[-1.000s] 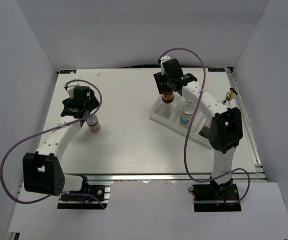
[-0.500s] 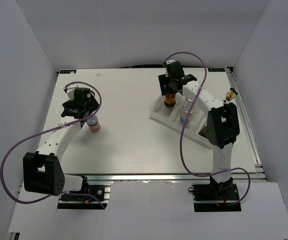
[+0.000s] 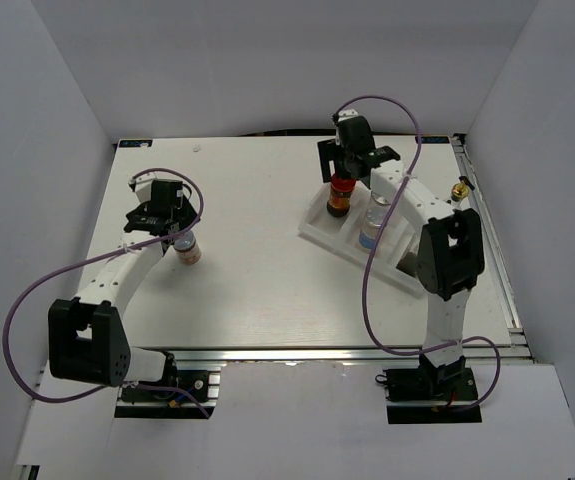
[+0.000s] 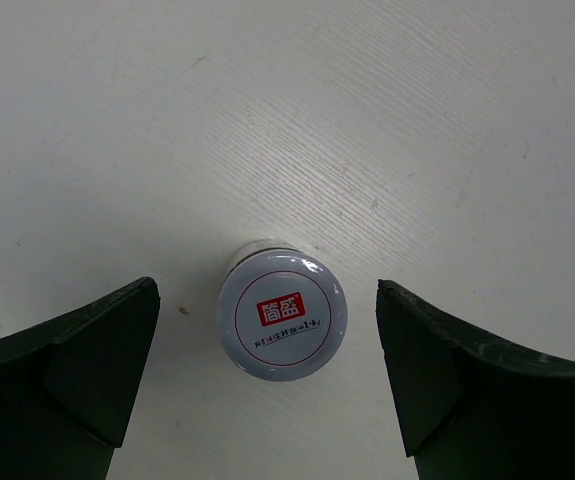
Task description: Organize the condiment bottles
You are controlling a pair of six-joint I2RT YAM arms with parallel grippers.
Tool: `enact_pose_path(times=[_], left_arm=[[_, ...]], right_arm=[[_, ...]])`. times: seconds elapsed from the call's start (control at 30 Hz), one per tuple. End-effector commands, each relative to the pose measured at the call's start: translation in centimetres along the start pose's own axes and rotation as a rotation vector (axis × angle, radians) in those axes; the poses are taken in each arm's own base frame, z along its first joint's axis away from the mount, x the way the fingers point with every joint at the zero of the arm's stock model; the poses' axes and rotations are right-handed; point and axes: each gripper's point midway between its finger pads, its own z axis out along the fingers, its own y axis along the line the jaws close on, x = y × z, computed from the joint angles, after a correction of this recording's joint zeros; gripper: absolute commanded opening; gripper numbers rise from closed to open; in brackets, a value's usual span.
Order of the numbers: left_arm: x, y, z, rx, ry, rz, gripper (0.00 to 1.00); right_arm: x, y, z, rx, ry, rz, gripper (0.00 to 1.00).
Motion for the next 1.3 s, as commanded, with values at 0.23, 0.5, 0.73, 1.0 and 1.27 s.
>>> enact_pose_path(times=[0.23,0.5,0.73,1.0,1.27], left_arm=[[2.3,-0.2,1.7,-0.02,0.063,0.03,0.98],[3.5,-0.6,2.5,-0.027,0.093,0.069,0.98],[4.1,-1.1,2.4,-0.039,0.106,0.105,0.66],[2.5,-4.6,-0.6,0.083,0.042,0.106,0.1],[-1.0,-16.3,-6.8,0.42,-0.057,0.182,0.0]], right_arm=[[-11.7,-2.9,-13.5,0.033,-0.352,0.034,0.89],[-8.6,-7.7,-21.9,0.193,-0.499,0.166,0.89],[-3.7,-10.1,-24.0,0.284,-0.505,0.27,0.89],[-0.7,-12.3,-25.3,0.374,-0.491,0.324,0.89],[1.7,-16.1,-28.9,0.502,-0.557,0.439,0.9]])
